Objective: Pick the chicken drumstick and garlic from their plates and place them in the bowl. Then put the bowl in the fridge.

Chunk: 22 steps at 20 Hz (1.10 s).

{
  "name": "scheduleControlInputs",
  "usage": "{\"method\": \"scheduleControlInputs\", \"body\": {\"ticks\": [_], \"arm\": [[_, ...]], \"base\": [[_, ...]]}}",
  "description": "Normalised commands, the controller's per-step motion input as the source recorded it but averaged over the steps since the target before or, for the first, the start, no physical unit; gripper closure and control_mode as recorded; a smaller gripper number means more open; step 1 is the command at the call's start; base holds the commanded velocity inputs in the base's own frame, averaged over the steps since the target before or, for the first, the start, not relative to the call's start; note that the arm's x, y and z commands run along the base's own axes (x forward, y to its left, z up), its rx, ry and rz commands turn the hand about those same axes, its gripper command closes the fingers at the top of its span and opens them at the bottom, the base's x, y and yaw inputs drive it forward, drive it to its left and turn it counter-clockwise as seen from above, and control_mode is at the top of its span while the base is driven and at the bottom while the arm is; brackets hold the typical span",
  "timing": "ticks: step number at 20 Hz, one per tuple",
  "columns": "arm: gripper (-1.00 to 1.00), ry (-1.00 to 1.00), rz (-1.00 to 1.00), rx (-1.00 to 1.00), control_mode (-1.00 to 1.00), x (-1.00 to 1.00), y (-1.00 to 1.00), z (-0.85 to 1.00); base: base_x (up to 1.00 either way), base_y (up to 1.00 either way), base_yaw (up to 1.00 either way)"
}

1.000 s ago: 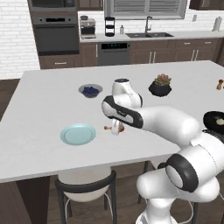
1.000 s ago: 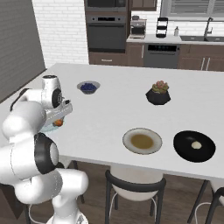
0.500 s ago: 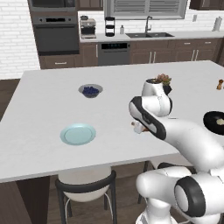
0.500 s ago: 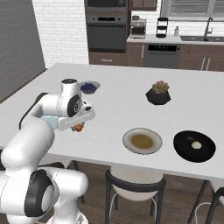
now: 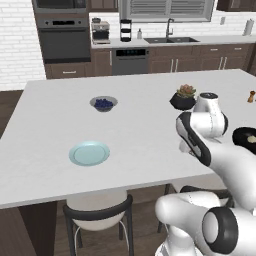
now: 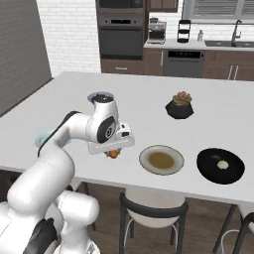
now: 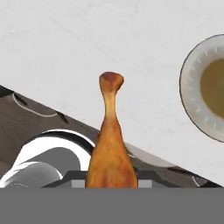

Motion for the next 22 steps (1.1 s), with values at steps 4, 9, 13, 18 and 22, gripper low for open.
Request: {"method": "scheduleControlInputs", "body": {"ticks": [4,9,13,18,22], "arm": [[1.00,-0.11,-0.25,0.00,-1.00,0.02,-1.00,0.13],[1.00,-0.14,-0.40,-0.02,-1.00,0.24,-0.89,0.21],[1.00,0.00,-0.49,0.00,-1.00,0.38,-0.92,0.31],[1.00,0.10,-0.29,0.09,-1.00,0.08,-1.00,0.31],[1.00,0.06,-0.18,0.14,-1.00,0.00,-1.00,0.07]], "base": [[0.00,0.00,0.00],[0.00,0.00,0.00],[0.00,0.00,0.00],[0.00,0.00,0.00],[0.00,0.00,0.00]]}}
